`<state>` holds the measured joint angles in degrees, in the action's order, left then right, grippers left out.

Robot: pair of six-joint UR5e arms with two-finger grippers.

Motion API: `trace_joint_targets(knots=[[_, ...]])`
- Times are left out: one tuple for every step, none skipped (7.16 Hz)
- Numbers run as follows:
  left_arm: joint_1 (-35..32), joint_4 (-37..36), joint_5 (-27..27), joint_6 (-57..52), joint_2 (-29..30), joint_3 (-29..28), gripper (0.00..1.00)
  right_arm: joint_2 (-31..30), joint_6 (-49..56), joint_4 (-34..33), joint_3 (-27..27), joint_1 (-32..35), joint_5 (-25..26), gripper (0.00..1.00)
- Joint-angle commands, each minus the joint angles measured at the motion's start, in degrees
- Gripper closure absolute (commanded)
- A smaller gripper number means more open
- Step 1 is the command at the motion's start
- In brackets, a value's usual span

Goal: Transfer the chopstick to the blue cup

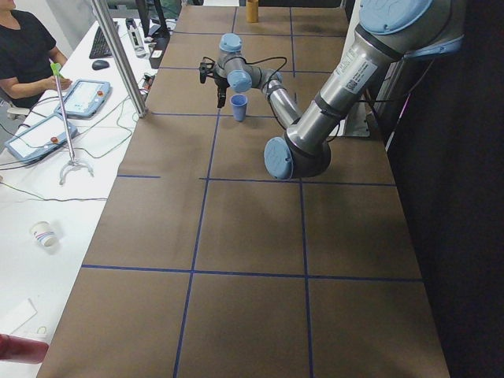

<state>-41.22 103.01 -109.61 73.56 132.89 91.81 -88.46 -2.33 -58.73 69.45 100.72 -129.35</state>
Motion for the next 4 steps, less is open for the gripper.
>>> trace_joint_targets(knots=[[0.0, 0.0, 0.0, 0.0, 0.0, 0.2, 0.0, 0.0, -0.1, -0.1, -0.2, 0.0, -0.1, 0.44], [0.0, 0.0, 0.0, 0.0, -0.1, 0.3, 0.0, 0.0, -0.1, -0.2, -0.5, 0.0, -0.1, 0.67], [0.0, 0.0, 0.0, 0.0, -0.1, 0.4, 0.0, 0.0, -0.1, -0.2, -0.5, -0.1, -0.1, 0.84], [0.0, 0.0, 0.0, 0.0, -0.1, 0.7, 0.0, 0.0, 0.0, -0.2, -0.5, -0.1, -0.1, 0.97]])
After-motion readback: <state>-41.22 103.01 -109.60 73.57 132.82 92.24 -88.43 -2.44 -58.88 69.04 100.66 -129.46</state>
